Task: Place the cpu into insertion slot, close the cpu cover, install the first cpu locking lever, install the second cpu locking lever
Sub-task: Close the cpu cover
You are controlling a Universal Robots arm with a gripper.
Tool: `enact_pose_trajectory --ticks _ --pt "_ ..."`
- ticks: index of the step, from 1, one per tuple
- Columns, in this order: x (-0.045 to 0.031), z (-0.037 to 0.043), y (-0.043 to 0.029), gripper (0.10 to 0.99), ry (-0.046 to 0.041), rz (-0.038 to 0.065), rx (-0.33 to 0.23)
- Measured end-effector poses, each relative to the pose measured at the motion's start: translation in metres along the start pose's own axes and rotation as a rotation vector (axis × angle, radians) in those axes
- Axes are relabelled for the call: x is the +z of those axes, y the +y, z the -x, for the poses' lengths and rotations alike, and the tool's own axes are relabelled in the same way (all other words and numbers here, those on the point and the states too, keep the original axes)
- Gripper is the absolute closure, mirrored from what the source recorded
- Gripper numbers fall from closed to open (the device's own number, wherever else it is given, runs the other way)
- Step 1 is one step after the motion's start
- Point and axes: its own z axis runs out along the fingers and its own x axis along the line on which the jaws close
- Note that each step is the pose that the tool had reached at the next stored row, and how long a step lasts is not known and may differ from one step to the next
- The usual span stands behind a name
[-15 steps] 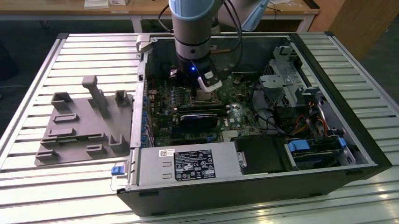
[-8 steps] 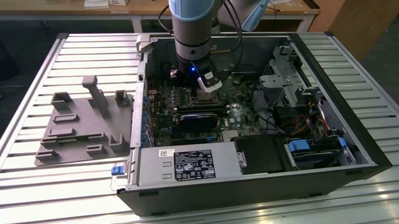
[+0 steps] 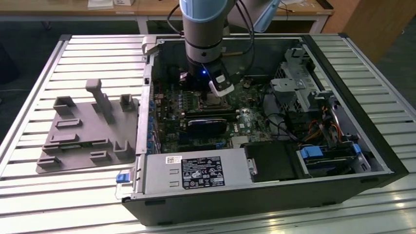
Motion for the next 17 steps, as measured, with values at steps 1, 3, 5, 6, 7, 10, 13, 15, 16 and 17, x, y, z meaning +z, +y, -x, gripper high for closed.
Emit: enact_pose_trajectory --ticks 1,3,5,6,7,10,13,15,16,17 --pt "-0.0002 0.0001 0.0001 0.984 -0.0001 0.000 0.000" --pt "-0.0019 0.0002 0.0006 0.984 -0.0003 0.001 0.000" --pt "-0.0033 0.0002 0.0008 0.984 -0.0001 0.000 0.000" --pt "-0.0033 0.0002 0.0008 0.984 -0.0001 0.000 0.000" --pt "-0.0033 0.0002 0.0008 0.984 -0.0001 0.000 0.000" --pt "-0.0030 -0.0004 0.0003 0.984 0.0000 0.000 0.000" --pt "-0.0022 -0.0009 -0.0004 0.984 0.0000 0.000 0.000" --pt "-0.0017 -0.0018 -0.0008 0.984 0.0000 0.000 0.000" --pt "-0.0015 -0.0023 -0.0009 0.984 0.0000 0.000 0.000" --pt "-0.0012 -0.0027 -0.0011 0.984 0.0001 0.000 0.000"
